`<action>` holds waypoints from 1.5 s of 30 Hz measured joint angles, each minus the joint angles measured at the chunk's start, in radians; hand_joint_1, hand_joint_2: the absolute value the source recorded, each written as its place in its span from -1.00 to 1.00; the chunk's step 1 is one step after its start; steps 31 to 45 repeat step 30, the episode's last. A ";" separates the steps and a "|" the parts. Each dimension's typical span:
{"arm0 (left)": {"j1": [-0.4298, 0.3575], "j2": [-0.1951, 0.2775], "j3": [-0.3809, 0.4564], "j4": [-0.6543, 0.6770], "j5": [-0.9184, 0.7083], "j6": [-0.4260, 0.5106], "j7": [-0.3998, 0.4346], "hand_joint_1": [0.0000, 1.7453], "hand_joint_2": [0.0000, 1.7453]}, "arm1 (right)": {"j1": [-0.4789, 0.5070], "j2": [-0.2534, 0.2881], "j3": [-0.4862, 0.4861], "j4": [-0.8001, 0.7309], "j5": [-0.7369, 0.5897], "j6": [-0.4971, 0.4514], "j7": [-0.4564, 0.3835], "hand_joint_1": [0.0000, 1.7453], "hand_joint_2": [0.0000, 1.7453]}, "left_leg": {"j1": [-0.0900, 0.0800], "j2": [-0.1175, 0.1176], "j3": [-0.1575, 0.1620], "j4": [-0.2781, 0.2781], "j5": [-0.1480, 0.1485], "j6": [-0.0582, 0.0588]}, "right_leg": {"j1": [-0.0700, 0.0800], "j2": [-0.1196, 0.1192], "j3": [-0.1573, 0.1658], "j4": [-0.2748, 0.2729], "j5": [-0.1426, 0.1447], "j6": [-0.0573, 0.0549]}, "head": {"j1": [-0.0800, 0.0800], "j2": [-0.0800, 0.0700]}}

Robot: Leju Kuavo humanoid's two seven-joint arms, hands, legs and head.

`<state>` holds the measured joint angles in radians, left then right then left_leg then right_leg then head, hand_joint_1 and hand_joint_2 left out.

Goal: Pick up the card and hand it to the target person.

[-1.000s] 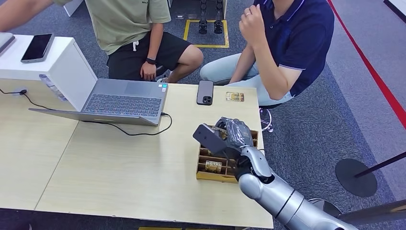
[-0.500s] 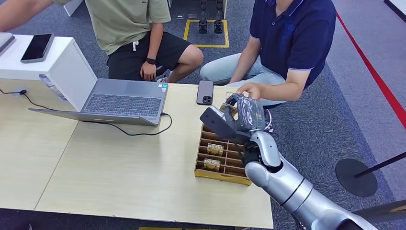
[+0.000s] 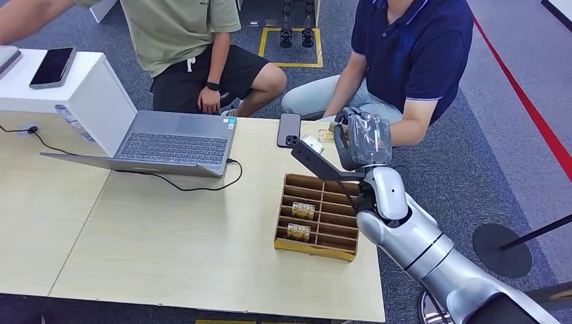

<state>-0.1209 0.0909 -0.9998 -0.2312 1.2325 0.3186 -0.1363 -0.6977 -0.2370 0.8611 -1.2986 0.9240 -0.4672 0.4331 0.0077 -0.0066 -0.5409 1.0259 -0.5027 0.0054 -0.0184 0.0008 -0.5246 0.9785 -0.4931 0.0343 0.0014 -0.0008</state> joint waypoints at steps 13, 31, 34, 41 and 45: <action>-0.006 -0.003 -0.007 0.000 -0.011 -0.012 -0.010 -1.00 -0.50 | -0.003 -0.015 -0.008 0.008 0.033 0.021 0.018 -1.00 1.00 | 0.000 0.000 0.000 0.000 0.000 0.000 | 0.000 0.000 0.000 0.000 0.000 0.000 | 0.000 0.000; 0.009 -0.004 -0.007 0.000 0.025 0.027 0.038 -1.00 -1.00 | 0.112 -0.005 -0.062 -0.006 -0.580 -0.055 -0.225 -1.00 1.00 | 0.000 0.000 0.000 0.000 0.000 0.000 | 0.000 0.000 0.000 0.000 0.000 0.000 | 0.000 0.000; 0.009 -0.004 -0.007 0.000 0.025 0.027 0.038 -1.00 -1.00 | 0.112 -0.005 -0.062 -0.006 -0.580 -0.055 -0.225 -1.00 1.00 | 0.000 0.000 0.000 0.000 0.000 0.000 | 0.000 0.000 0.000 0.000 0.000 0.000 | 0.000 0.000; 0.009 -0.004 -0.007 0.000 0.025 0.027 0.038 -1.00 -1.00 | 0.112 -0.005 -0.062 -0.006 -0.580 -0.055 -0.225 -1.00 1.00 | 0.000 0.000 0.000 0.000 0.000 0.000 | 0.000 0.000 0.000 0.000 0.000 0.000 | 0.000 0.000; 0.009 -0.004 -0.007 0.000 0.025 0.027 0.038 -1.00 -1.00 | 0.112 -0.005 -0.062 -0.006 -0.580 -0.055 -0.225 -1.00 1.00 | 0.000 0.000 0.000 0.000 0.000 0.000 | 0.000 0.000 0.000 0.000 0.000 0.000 | 0.000 0.000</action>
